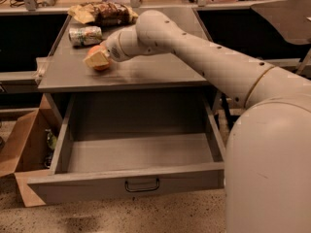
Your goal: Place orange into top drawer
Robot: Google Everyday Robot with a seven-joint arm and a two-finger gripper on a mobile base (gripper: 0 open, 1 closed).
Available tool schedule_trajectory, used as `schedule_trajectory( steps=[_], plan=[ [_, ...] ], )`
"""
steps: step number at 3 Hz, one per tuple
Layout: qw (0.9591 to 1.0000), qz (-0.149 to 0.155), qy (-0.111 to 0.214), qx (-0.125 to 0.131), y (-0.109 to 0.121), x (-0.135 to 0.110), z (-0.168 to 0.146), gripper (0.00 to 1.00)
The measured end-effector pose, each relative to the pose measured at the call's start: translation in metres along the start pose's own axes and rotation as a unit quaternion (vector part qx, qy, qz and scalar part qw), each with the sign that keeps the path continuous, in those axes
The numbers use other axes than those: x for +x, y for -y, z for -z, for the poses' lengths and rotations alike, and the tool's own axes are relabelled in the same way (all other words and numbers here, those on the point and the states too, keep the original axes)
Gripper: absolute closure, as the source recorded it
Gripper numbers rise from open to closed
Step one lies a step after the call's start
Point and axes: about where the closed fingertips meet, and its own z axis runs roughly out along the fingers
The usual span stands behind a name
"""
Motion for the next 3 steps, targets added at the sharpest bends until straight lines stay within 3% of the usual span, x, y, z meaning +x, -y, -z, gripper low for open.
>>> schedule_trajectory(
  steps=[1, 2, 3],
  plan=[
    [0.9999, 0.0, 0.01, -0.007, -0.011, 0.001, 0.008, 0.64],
    [0.9984, 0.018, 0.054, -0.002, -0.029, -0.012, 0.045, 0.86],
    [0.9923, 0.048, 0.114, 0.006, -0.065, -0.023, 0.114, 1.0]
  ],
)
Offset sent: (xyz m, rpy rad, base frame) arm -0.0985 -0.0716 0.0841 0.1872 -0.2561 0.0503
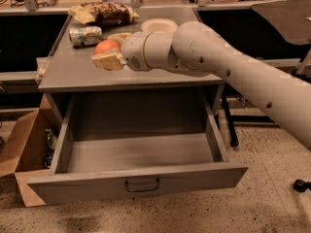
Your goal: Place orange into top drawer
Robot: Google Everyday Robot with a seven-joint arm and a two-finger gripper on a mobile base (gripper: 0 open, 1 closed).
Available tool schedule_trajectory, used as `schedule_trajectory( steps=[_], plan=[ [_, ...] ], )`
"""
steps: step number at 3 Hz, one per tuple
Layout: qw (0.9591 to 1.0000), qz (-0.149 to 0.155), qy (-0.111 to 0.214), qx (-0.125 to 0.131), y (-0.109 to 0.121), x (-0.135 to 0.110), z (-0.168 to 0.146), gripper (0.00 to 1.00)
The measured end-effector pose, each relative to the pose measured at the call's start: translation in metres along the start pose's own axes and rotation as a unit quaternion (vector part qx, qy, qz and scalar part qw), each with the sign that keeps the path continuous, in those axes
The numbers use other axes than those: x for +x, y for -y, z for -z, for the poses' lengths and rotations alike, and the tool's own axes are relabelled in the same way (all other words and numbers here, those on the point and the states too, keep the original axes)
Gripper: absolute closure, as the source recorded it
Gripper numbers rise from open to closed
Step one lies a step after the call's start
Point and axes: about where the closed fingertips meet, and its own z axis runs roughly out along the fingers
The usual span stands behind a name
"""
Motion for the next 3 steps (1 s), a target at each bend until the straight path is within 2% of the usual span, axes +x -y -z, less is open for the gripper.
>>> schedule_trajectory(
  steps=[1, 2, 3],
  plan=[
    [1.0, -0.002, 0.0, 0.0, 0.0, 0.0, 0.0, 1.0],
    [0.9986, 0.005, -0.035, -0.038, -0.049, 0.035, 0.01, 1.0],
    [0.9966, -0.013, -0.065, -0.049, -0.095, 0.079, 0.031, 1.0]
  ],
)
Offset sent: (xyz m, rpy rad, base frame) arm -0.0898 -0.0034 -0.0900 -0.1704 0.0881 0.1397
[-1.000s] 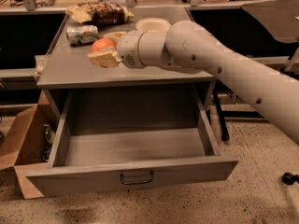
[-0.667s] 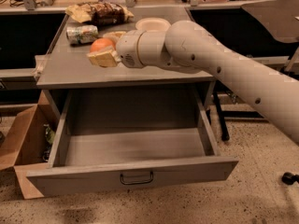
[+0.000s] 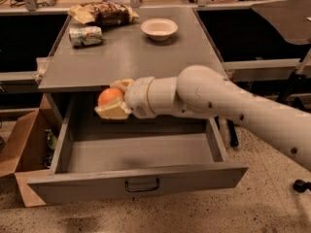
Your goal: Place orange into top drawer
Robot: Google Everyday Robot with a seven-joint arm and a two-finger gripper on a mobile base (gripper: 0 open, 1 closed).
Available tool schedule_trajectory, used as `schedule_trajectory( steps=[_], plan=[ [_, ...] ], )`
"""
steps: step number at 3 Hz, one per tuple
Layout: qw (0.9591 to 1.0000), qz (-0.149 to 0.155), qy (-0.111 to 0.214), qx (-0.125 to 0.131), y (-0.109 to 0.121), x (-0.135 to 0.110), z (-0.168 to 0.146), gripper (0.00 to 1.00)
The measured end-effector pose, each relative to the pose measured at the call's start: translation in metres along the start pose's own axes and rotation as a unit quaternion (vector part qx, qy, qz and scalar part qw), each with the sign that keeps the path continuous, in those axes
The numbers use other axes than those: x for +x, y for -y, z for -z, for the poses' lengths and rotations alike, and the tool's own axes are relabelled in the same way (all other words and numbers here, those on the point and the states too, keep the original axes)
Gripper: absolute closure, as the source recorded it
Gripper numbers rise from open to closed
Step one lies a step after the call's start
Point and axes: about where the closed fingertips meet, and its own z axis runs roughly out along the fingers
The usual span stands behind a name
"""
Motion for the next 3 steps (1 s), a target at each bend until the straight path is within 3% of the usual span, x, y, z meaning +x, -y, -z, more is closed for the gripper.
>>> schedule_trajectory(
  steps=[1, 2, 3],
  plan=[
    [0.9984, -0.029, -0.048, 0.007, -0.026, 0.061, 0.0, 1.0],
    [0.9944, -0.058, -0.083, 0.029, -0.016, 0.12, -0.007, 1.0],
    [0.9877, -0.098, -0.112, 0.048, 0.007, 0.189, -0.02, 0.97]
  ],
)
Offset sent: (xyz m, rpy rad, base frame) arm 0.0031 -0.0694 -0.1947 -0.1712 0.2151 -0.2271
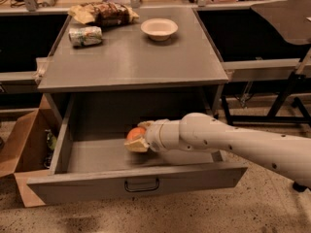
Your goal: Place orange into top drawer
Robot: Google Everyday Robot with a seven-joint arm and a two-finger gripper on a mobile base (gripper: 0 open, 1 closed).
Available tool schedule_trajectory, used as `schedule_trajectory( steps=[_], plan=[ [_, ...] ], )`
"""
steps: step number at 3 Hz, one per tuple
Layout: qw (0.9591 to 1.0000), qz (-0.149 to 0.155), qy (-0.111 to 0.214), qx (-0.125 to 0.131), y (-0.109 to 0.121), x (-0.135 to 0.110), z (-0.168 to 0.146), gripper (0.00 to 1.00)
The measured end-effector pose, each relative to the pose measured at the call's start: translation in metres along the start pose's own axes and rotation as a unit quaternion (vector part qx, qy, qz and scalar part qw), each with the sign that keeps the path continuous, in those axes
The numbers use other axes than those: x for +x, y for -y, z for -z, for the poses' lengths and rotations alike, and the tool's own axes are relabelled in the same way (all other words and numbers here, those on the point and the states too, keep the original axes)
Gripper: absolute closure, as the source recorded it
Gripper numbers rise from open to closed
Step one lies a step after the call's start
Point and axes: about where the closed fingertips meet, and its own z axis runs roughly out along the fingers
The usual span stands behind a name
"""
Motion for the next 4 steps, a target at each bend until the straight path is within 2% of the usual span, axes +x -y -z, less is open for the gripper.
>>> schedule_trajectory(
  steps=[1, 4],
  plan=[
    [0.9997, -0.021, -0.012, 0.004, 0.0152, 0.025, -0.0169, 0.73],
    [0.9997, -0.022, -0.013, 0.004, 0.0154, 0.0261, -0.0172, 0.0]
  ],
)
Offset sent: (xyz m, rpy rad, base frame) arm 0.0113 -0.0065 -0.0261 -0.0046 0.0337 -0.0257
